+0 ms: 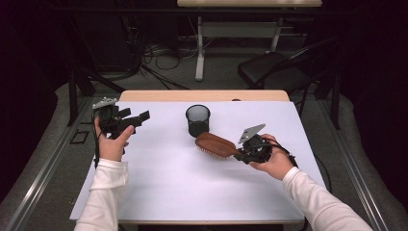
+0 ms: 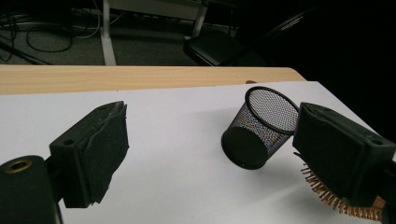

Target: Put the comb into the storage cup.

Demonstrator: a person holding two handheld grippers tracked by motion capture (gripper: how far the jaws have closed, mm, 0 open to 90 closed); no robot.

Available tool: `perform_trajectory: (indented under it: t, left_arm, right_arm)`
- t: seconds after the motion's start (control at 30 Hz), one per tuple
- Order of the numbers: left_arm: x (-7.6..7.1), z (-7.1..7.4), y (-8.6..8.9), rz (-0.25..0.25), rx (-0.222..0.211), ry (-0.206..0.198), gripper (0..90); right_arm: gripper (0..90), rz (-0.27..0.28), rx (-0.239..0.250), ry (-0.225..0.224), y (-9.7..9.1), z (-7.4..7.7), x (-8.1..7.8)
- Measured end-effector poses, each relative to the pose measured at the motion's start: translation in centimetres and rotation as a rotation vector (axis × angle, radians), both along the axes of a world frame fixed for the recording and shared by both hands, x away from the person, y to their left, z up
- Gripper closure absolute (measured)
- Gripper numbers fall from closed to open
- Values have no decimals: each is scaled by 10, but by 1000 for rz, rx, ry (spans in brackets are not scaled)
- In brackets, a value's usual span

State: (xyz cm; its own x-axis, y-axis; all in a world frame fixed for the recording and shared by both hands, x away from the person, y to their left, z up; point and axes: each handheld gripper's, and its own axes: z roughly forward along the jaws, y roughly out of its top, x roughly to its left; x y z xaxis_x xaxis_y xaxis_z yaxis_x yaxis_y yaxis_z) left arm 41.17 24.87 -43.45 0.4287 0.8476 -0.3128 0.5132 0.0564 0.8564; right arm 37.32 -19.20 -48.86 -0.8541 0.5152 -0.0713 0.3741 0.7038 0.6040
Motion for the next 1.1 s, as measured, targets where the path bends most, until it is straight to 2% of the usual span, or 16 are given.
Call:
perform_trajectory:
  t: [0.4,0.97,1.1]
  left_arm:
    - [0,0,0,-1,1,0,104]
    - [0,0,-4,-20,5,3,107]
    - [-1,0,-6,-28,6,4,107]
  right_arm:
    - [729,6,39,-16,1,8,-7]
    - [729,-31,129,-79,-5,27,-12]
    - [729,-43,175,-97,-5,31,-12]
